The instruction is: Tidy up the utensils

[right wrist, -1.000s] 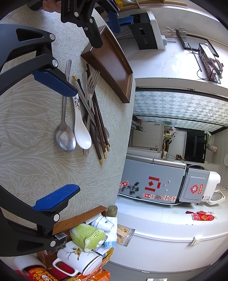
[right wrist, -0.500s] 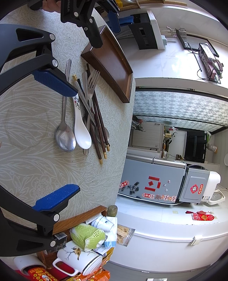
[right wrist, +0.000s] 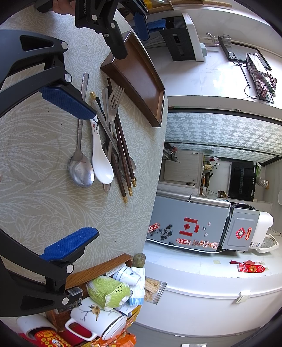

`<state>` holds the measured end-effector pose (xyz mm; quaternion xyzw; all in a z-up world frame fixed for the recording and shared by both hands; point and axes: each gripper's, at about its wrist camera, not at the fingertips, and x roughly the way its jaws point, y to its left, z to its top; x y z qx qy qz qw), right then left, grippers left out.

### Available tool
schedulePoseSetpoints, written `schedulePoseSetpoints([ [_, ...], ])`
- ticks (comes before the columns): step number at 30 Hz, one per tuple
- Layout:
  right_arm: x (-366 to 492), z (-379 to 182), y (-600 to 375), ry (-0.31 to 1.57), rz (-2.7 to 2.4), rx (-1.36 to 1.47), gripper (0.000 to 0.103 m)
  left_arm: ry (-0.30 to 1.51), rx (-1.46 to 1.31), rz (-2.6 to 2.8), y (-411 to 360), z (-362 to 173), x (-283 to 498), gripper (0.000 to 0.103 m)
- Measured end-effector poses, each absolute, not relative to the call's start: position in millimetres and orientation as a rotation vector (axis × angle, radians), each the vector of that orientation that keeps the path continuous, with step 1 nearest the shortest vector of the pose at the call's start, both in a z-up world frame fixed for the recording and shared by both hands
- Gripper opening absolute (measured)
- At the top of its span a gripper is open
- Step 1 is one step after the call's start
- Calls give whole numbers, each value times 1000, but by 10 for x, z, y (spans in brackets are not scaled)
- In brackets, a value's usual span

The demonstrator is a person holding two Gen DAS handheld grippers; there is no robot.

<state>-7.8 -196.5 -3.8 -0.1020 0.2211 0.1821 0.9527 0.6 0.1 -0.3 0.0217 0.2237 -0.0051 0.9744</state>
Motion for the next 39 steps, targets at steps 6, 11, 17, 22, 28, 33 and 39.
schedulePoseSetpoints([
  [6,-74,-40,-1966,450,370,-208,100,451,43,-10,0,-3,8,100],
  [11,-74,-41,-1966,450,370,-208,100,452,44,-10,0,-3,7,100],
  [17,-73,-42,-1965,450,370,-208,100,452,44,-10,-1,-3,7,100],
  [22,-72,-43,-1965,450,370,-208,100,452,44,-10,0,-3,7,100],
  [28,-72,-44,-1965,450,370,-208,100,451,41,-15,-33,-28,-2,100],
  [33,-72,-45,-1965,450,370,-208,100,451,42,-14,-33,-27,-2,100],
  [39,-72,-45,-1964,450,370,-208,100,452,41,-14,-36,-29,-2,100],
])
